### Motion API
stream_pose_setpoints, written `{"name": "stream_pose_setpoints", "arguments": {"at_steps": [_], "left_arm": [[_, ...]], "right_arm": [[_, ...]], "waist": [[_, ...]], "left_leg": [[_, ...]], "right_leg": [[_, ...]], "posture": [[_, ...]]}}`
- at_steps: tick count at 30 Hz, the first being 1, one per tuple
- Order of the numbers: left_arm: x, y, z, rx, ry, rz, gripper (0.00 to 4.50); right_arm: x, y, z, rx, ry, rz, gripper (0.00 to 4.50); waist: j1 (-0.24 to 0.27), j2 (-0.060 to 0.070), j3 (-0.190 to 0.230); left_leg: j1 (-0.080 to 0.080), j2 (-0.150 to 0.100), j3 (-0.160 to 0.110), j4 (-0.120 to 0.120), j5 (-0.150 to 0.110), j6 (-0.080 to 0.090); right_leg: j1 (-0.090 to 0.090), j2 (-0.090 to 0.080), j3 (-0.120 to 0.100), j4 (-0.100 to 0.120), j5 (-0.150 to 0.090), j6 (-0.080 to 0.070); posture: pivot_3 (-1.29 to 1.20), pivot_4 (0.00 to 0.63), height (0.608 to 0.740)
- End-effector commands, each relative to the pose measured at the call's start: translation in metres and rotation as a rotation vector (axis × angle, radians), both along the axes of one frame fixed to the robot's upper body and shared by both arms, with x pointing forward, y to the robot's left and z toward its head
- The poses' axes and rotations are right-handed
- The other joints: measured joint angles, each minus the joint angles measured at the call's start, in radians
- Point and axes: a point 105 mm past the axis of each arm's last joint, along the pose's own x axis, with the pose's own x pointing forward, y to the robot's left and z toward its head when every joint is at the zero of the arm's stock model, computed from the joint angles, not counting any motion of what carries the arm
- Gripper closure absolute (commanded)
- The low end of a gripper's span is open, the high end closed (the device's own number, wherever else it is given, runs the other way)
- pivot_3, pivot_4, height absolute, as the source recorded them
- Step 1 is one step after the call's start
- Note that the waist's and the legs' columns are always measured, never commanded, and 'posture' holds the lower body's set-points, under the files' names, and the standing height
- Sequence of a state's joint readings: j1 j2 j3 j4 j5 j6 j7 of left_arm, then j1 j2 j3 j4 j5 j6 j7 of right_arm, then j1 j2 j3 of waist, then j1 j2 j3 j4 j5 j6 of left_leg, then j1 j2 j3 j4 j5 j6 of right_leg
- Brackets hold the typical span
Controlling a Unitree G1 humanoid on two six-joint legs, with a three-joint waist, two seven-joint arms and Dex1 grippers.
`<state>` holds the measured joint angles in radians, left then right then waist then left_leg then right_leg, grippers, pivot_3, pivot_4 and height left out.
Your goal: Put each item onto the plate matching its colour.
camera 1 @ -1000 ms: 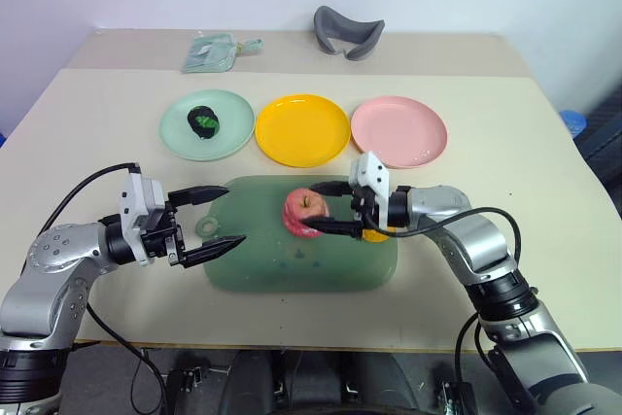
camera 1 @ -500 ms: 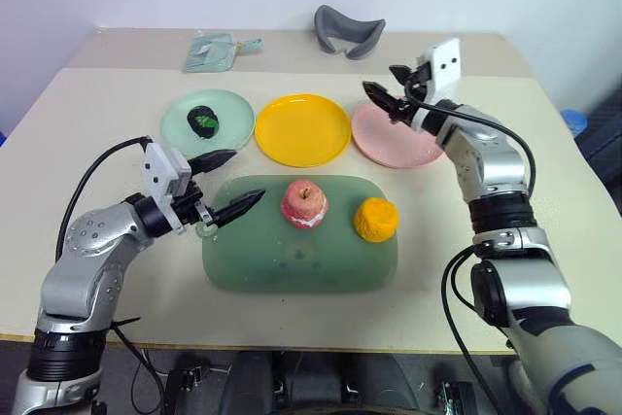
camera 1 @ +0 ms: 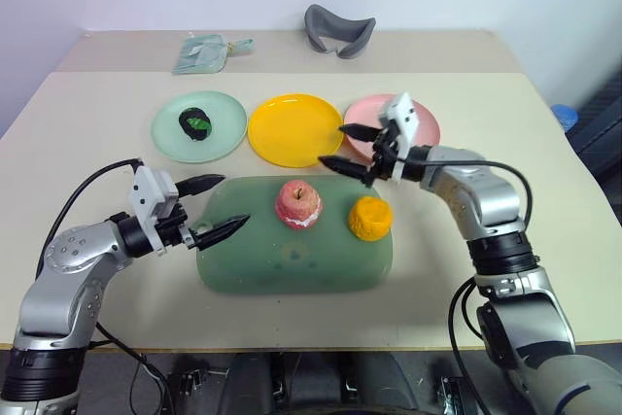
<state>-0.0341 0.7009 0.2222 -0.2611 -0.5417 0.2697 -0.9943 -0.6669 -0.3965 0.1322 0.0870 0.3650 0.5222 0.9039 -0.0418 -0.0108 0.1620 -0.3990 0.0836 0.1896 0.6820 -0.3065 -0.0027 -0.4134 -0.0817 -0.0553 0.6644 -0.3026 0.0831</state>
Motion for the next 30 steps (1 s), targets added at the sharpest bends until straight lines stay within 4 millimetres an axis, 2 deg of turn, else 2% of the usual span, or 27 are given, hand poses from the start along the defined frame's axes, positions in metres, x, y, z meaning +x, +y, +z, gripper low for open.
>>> {"name": "stream_pose_setpoints", "arguments": {"at_steps": [1,6,15,30], "left_arm": [[-0.008,0.007,0.007,0.0,-0.019,-0.024,0.0],[-0.011,0.008,0.008,0.015,-0.018,-0.038,0.0],[-0.014,0.002,0.011,-0.002,-0.014,-0.049,0.0],[-0.015,-0.002,0.013,-0.007,-0.008,-0.04,0.0]], "right_arm": [[-0.022,0.016,-0.001,-0.055,-0.006,0.121,0.03],[-0.035,0.018,-0.012,-0.106,0.046,0.186,0.03],[-0.045,0.023,-0.023,-0.13,0.092,0.239,0.03],[-0.033,0.039,-0.031,-0.137,0.028,0.215,0.03]], "waist": [[0.001,0.0,0.0],[0.004,0.0,0.0],[0.001,0.0,0.0],[0.002,0.0,0.0]], "left_leg": [[0.0,0.0,0.0,0.0,0.0,0.0],[-0.001,0.0,-0.001,0.001,0.0,0.0],[-0.001,0.0,-0.001,0.0,0.0,0.0],[-0.001,0.0,-0.001,0.001,0.0,0.0]], "right_leg": [[0.0,0.0,0.0,0.0,0.0,0.0],[0.0,0.0,0.0,0.0,0.0,0.0],[0.0,0.0,0.0,0.0,0.0,0.0],[0.0,0.0,-0.001,0.0,0.0,0.0]], "posture": [[0.0,0.15,0.74],[0.0,0.15,0.74],[0.0,0.15,0.74],[0.0,0.15,0.74]]}}
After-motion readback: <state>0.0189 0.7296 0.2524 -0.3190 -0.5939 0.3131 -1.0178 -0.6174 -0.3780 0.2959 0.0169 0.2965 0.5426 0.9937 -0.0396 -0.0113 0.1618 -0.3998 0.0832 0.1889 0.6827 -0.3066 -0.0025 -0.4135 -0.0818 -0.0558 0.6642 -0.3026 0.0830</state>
